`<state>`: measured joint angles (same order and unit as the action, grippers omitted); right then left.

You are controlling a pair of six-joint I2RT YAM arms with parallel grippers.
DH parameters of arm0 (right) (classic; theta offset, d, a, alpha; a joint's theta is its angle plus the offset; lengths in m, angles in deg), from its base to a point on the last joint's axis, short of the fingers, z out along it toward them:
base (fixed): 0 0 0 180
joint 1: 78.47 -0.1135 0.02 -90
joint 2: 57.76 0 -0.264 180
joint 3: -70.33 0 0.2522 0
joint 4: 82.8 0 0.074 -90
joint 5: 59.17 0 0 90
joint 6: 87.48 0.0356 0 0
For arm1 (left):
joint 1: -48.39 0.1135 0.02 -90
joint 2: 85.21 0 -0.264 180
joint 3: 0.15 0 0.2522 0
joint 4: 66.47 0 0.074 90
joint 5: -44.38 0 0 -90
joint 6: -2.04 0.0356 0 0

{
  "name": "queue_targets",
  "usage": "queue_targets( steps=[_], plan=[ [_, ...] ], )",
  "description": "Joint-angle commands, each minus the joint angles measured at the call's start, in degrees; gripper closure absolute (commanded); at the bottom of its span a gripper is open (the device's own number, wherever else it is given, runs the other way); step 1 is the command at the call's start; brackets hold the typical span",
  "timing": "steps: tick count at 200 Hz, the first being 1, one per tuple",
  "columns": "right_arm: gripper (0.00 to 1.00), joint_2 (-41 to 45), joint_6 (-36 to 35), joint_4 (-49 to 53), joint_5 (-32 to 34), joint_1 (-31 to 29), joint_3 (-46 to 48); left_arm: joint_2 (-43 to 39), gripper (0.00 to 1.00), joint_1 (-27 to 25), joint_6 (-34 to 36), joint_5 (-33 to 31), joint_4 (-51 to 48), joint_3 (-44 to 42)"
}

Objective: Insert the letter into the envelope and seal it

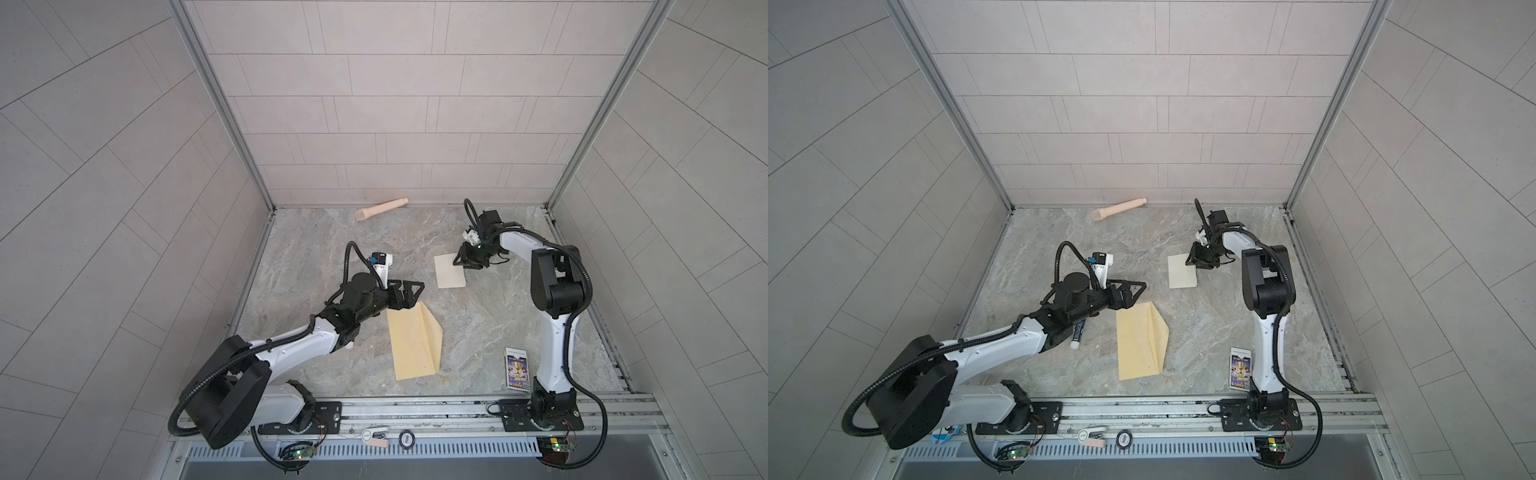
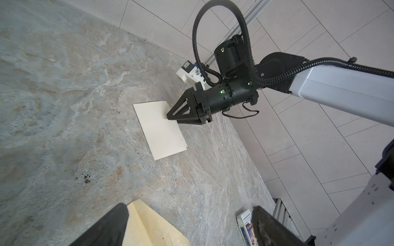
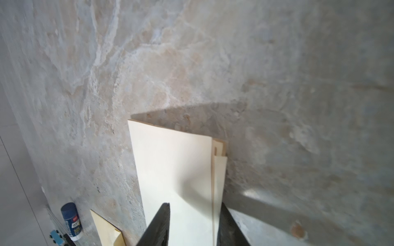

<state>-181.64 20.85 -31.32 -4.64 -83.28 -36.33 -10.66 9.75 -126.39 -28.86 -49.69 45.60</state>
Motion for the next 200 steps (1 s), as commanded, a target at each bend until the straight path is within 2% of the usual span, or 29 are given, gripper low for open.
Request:
queue_targets(
  steps=[1,20,38,64,89,99,111,122,139,159,179,200],
  plan=[
    [0.53,0.8,-1.3,2.4,2.9,0.2,-0.2,-1.9,0.03,0.3,1.9,0.9,-1.1,-0.4],
    [0.46,1.6,-1.3,3.1,4.9,0.5,-0.6,-2.5,0.03,0.3,2.8,-0.2,-2.1,-1.9],
    [0.44,4.0,-1.3,5.3,7.2,0.6,-0.1,-2.7,0.04,0.3,3.6,-0.3,-5.7,-2.0],
    [0.42,18.5,2.0,-2.0,7.9,-2.8,15.3,-3.1,0.06,-0.2,3.3,-0.3,-14.8,-2.5],
    [0.41,32.3,5.7,-7.4,9.4,-10.5,30.8,-2.0,0.09,-0.9,2.9,1.4,-17.9,-3.1],
    [0.41,37.6,7.8,-11.8,8.7,-14.7,37.1,-1.2,0.14,-1.2,3.3,1.9,-18.5,-3.0],
    [0.41,42.5,6.7,-13.7,9.5,-20.6,41.2,0.2,0.25,-2.3,6.4,1.1,-22.2,-1.4],
    [0.42,46.7,5.1,-15.5,12.6,-25.9,44.9,2.5,0.31,-4.0,10.7,-1.3,-28.8,1.7],
    [0.43,52.8,3.3,-20.3,18.6,-31.7,51.3,6.5,0.50,-4.7,13.7,0.4,-35.5,5.6],
    [0.43,56.9,4.0,-26.3,19.7,-34.2,56.4,9.5,0.57,-5.6,13.8,1.8,-35.1,6.1],
    [0.45,58.9,1.6,-32.3,22.5,-38.8,60.5,11.9,0.61,-6.0,13.7,1.5,-33.8,6.1],
    [0.56,60.5,-2.2,-39.8,24.1,-41.8,63.5,13.5,0.68,-5.7,13.7,-0.4,-34.6,6.8]
  ],
)
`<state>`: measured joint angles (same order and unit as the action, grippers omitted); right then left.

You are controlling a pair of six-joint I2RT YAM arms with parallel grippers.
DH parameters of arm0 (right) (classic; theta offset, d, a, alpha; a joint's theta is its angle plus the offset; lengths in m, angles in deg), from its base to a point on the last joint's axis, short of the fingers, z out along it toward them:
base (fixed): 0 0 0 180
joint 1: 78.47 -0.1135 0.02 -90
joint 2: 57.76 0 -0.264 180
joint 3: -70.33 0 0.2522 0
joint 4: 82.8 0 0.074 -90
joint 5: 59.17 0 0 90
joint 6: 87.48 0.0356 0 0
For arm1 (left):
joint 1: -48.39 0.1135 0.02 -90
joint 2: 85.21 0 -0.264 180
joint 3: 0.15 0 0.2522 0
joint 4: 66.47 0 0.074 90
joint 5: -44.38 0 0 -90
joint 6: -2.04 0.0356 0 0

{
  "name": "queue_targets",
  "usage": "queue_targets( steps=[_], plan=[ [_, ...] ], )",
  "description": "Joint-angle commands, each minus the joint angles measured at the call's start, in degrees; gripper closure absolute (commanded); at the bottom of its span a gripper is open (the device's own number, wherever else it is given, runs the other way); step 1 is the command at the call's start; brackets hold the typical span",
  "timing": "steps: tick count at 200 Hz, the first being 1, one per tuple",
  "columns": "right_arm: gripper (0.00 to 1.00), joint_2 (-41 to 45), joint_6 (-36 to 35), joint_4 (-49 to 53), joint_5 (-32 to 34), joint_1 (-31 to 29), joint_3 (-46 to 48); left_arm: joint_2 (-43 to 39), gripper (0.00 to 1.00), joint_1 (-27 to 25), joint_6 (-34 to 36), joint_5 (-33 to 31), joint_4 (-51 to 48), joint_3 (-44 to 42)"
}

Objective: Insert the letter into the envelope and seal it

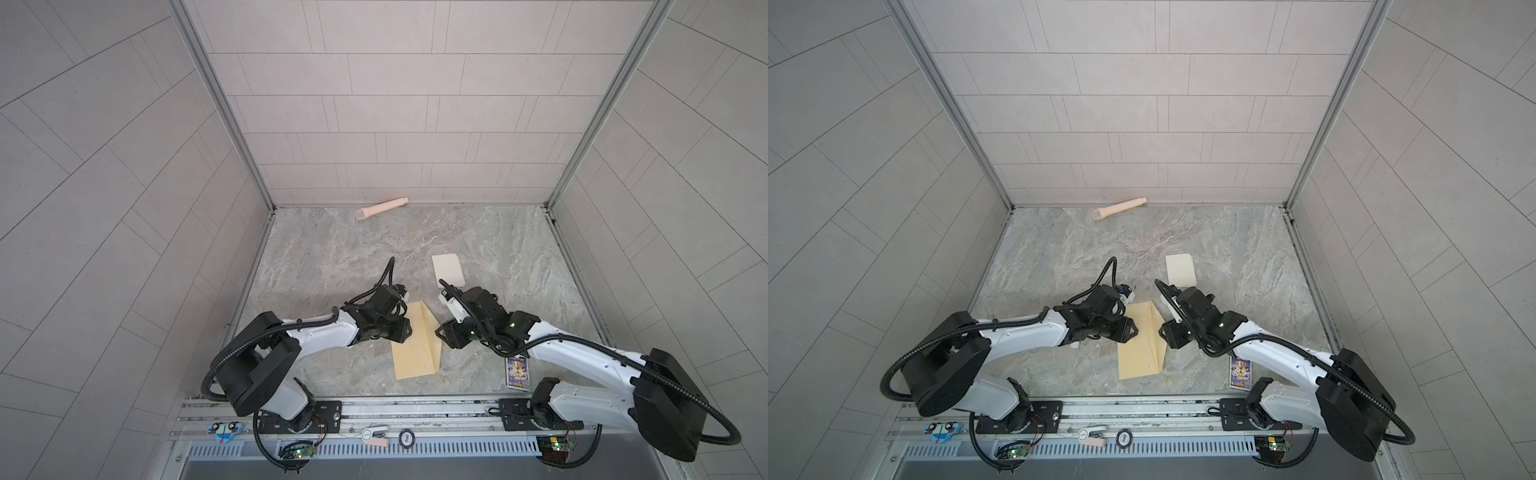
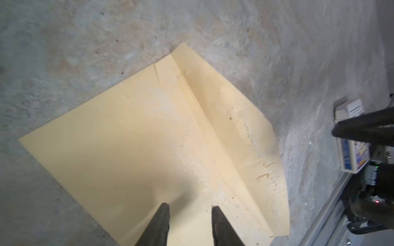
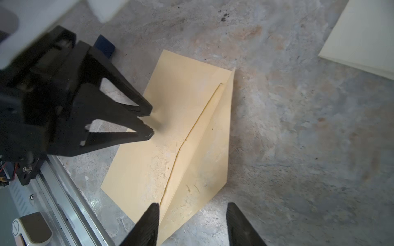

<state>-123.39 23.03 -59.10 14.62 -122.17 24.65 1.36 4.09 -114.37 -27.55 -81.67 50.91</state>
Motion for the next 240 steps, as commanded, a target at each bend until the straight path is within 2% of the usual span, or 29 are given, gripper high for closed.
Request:
queue_targets(
  steps=[1,23,45,70,93,132,172,196,240],
  plan=[
    [0.57,2.3,-4.5,-12.3,4.9,-3.0,2.6,1.6,0.69,0.0,1.6,-1.8,-2.6,1.6],
    [0.65,2.7,-9.5,-17.6,9.2,-4.8,5.1,2.5,0.71,0.4,1.6,-4.1,-2.1,1.8],
    [0.71,1.6,-10.1,-25.4,13.1,-5.2,8.0,4.3,0.74,0.9,2.9,-6.9,-5.3,3.5],
    [0.76,-4.8,-9.9,-32.2,14.5,-5.2,7.4,5.5,0.76,2.5,3.4,-6.5,-4.9,3.7],
    [0.80,-12.7,-11.1,-32.6,15.0,-5.4,3.2,6.4,0.76,3.4,3.3,-6.1,-4.2,4.8],
    [0.85,-23.4,-9.3,-36.6,17.0,-4.8,1.0,8.6,0.77,4.7,3.9,-4.8,-4.0,5.7],
    [0.89,-31.0,-3.3,-38.7,17.2,-0.6,2.6,9.8,0.77,5.6,4.0,-3.8,-3.8,5.5],
    [0.92,-30.4,-0.8,-38.2,19.1,0.0,5.7,11.2,0.78,7.7,2.0,0.4,-1.6,4.4],
    [0.93,-25.0,2.8,-37.6,21.3,1.1,10.8,13.2,0.79,8.0,2.5,0.5,-1.7,4.7]
  ],
)
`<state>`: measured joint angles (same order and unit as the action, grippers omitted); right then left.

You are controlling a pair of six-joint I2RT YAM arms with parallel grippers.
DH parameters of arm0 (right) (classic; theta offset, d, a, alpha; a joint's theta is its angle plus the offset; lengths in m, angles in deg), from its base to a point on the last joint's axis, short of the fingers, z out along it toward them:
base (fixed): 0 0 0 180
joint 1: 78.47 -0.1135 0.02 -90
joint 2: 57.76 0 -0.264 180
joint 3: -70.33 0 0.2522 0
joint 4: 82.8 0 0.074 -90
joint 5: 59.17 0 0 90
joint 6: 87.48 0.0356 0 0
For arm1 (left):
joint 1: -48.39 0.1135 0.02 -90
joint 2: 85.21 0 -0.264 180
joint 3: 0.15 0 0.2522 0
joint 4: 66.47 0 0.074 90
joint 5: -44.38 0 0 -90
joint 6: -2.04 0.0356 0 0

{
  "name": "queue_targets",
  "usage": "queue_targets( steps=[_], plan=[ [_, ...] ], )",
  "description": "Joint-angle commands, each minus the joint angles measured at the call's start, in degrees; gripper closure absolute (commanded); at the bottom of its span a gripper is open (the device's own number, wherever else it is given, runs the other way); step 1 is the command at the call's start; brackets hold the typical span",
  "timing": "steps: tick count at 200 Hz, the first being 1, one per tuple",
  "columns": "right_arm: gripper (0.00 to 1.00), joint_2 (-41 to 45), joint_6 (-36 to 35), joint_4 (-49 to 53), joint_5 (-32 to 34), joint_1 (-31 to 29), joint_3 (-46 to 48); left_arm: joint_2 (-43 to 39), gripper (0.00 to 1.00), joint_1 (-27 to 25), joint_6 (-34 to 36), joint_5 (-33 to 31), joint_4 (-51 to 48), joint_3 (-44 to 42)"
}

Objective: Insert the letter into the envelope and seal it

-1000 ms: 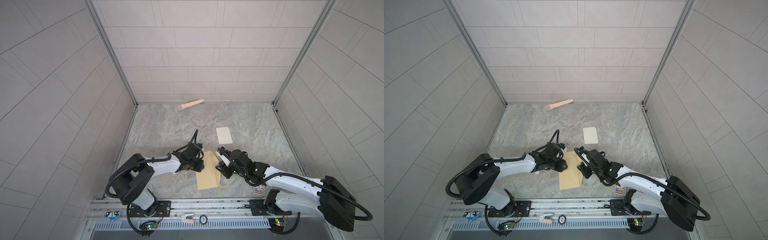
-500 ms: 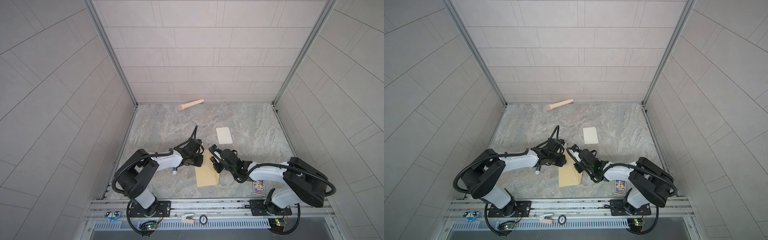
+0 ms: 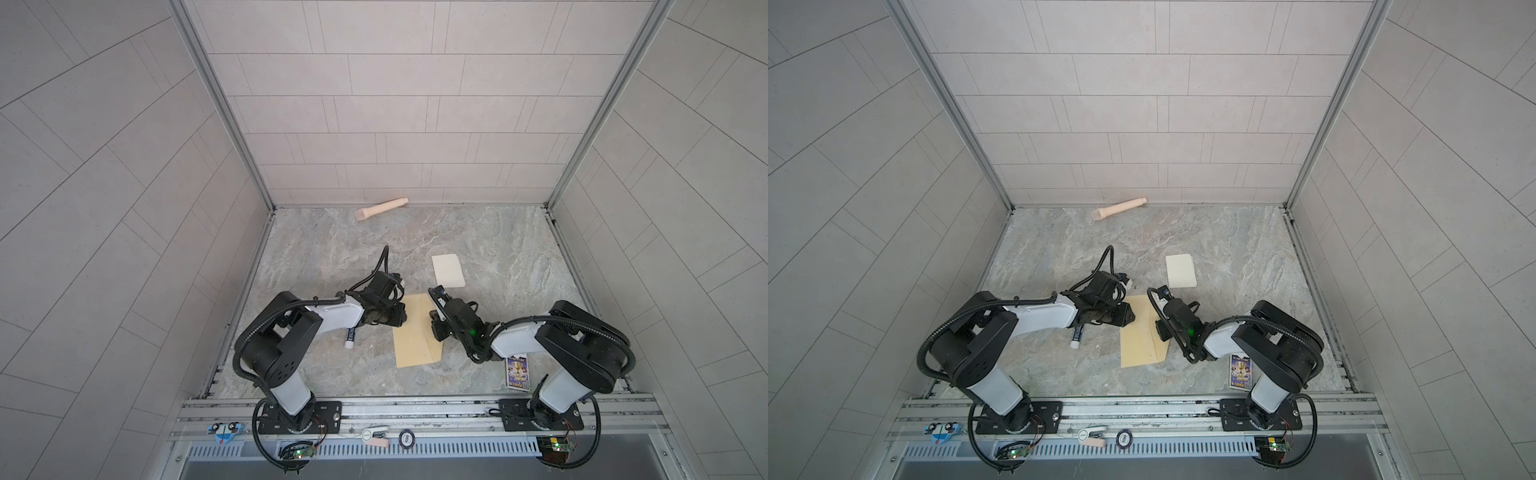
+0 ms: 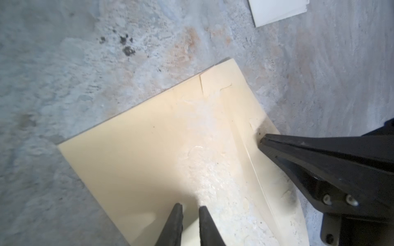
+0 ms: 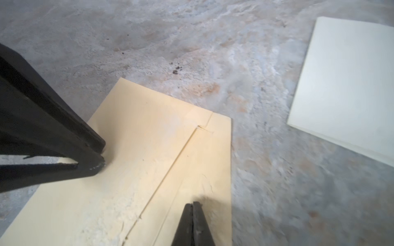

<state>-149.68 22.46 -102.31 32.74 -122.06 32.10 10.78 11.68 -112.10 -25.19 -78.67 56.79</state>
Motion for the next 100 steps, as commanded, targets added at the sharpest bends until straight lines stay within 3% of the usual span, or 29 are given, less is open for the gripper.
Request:
queue_targets(
  steps=[1,42,52,63,80,100],
  plan=[
    [0.93,1.4,3.3,5.6,3.1,1.0,3.4,3.9,0.79,0.5,0.2,-1.8,-4.7,-1.2],
    [0.91,11.1,-0.6,13.5,-0.6,1.7,2.3,4.5,0.79,0.4,0.4,-1.0,-4.5,-1.2],
    [1.00,16.1,-2.0,17.9,-3.2,2.4,0.8,4.8,0.79,0.3,0.3,-1.1,-4.5,-1.2],
    [1.00,21.5,-2.6,20.8,-9.4,3.7,0.1,5.0,0.79,0.4,0.1,-1.5,-4.7,-1.3],
    [1.00,27.5,0.4,17.5,-12.4,3.2,2.7,5.3,0.79,0.3,0.1,-1.2,-4.5,-1.2],
    [1.00,27.1,1.5,15.3,-7.3,-2.4,3.2,5.5,0.80,0.4,0.2,-0.9,-4.5,-0.9]
  ],
)
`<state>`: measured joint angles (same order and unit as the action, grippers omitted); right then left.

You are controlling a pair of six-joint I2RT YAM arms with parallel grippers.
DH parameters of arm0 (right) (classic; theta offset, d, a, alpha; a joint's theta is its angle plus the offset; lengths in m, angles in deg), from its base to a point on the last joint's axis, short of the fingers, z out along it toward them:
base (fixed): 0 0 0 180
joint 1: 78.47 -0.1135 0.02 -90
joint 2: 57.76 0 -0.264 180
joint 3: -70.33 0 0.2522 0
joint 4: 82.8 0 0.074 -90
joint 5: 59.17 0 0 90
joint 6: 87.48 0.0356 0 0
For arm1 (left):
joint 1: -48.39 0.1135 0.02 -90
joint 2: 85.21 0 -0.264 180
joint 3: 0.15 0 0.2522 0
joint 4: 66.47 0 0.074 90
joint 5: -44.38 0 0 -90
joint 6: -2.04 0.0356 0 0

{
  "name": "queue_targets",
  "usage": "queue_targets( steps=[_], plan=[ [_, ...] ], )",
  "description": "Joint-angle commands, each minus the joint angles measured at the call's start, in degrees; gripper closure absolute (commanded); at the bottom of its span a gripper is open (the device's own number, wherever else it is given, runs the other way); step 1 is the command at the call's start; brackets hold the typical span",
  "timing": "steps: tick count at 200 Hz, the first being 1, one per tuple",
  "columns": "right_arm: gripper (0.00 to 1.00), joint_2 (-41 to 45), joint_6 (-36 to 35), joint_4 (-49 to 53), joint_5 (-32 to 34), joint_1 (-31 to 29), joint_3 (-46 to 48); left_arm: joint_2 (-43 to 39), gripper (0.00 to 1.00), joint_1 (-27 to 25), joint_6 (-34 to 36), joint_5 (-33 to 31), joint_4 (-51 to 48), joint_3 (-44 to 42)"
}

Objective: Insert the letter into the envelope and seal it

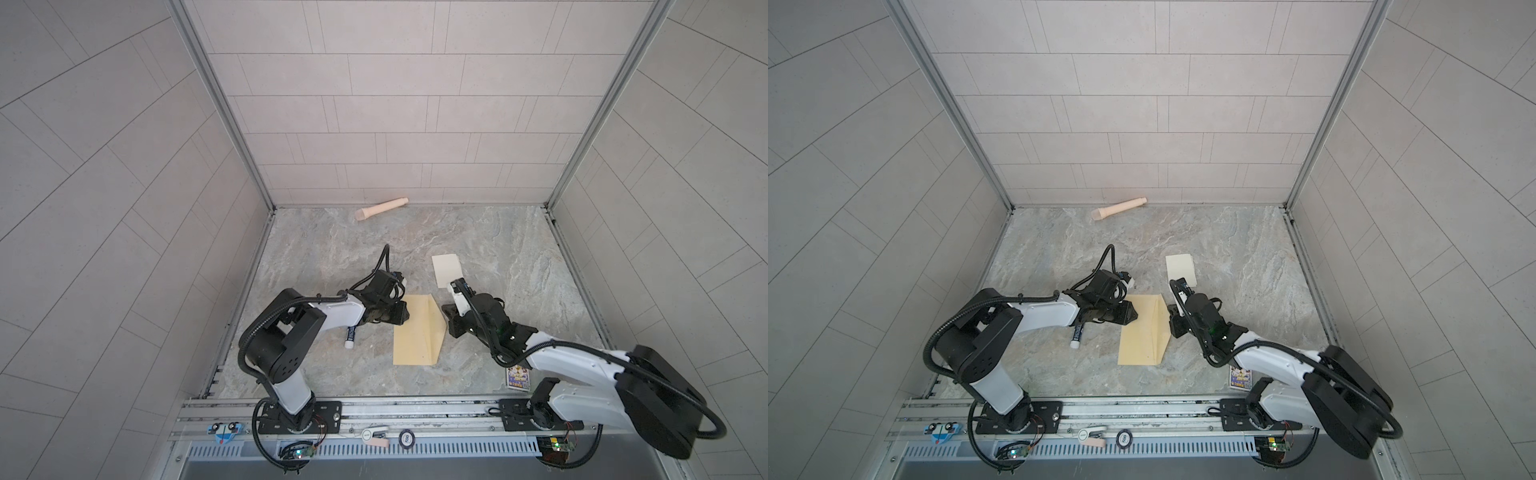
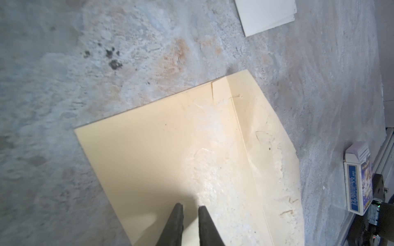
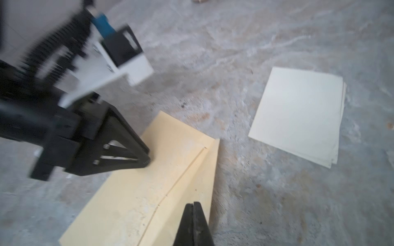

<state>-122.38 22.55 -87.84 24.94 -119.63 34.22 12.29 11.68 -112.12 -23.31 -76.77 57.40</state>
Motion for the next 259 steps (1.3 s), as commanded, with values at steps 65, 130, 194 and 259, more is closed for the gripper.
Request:
queue_targets(
  steps=[65,130,194,259],
  plan=[
    [1.00,-18.6,12.2,-3.6,1.6,-6.7,0.5,4.9,0.80,0.4,0.3,-1.7,-6.5,-1.0],
    [1.00,-16.0,18.6,-1.5,3.6,-5.1,8.3,4.7,0.83,0.4,0.9,-4.0,-9.0,-0.3],
    [0.97,-5.9,19.9,4.3,6.2,-2.8,11.8,4.8,0.81,0.4,1.4,-4.0,-9.4,-0.3],
    [0.73,10.8,19.3,23.5,-2.1,9.4,-1.1,0.6,0.54,0.3,-2.9,-1.2,-8.4,6.1]
  ],
)
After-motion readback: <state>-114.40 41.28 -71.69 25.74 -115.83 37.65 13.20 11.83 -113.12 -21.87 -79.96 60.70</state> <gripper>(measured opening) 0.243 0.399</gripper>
